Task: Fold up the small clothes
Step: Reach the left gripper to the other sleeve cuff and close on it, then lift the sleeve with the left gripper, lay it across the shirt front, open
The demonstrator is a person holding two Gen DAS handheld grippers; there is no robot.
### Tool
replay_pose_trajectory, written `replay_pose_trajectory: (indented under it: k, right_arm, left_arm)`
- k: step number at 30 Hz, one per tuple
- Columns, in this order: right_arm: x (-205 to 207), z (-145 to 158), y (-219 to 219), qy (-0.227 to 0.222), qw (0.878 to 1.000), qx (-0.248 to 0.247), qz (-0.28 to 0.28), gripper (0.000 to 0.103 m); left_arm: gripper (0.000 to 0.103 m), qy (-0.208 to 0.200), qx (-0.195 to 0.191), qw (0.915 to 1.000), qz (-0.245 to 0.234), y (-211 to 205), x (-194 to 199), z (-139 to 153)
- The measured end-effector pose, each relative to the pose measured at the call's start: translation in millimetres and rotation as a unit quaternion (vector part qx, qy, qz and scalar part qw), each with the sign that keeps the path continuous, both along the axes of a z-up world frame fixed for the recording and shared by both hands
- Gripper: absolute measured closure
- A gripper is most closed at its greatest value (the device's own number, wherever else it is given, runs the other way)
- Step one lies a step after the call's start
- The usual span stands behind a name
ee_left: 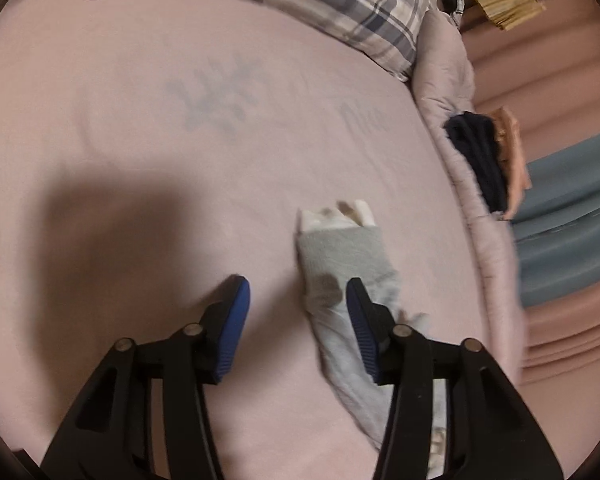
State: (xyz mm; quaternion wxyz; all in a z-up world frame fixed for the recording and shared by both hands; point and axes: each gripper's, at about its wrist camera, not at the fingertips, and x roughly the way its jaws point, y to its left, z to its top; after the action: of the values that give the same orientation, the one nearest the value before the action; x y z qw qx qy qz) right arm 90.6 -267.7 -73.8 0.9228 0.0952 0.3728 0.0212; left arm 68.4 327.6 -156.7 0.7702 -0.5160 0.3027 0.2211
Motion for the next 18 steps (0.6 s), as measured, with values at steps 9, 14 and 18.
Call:
replay_pose_trajectory:
  k: [9,14,18]
  right_arm:
    - [1,-2,4,0.003,1.0,-0.003,0.004,0.007]
    - [2,-4,2,0.006,1.0,-0.002,-0.001,0.007]
    - [4,-7,0,0.011,1.0,-0.004,-0.008,0.007]
  left_arm:
    - [0.041,-0.04,-0.02,0.9988,-0.02,-11,31,-2]
    - [0.087,-0.035,-0.031,0.9982,-0.038,-15,44,-6]
    - [0.09,-0.055,0.038,0.9968,-0.042,-30,37,28]
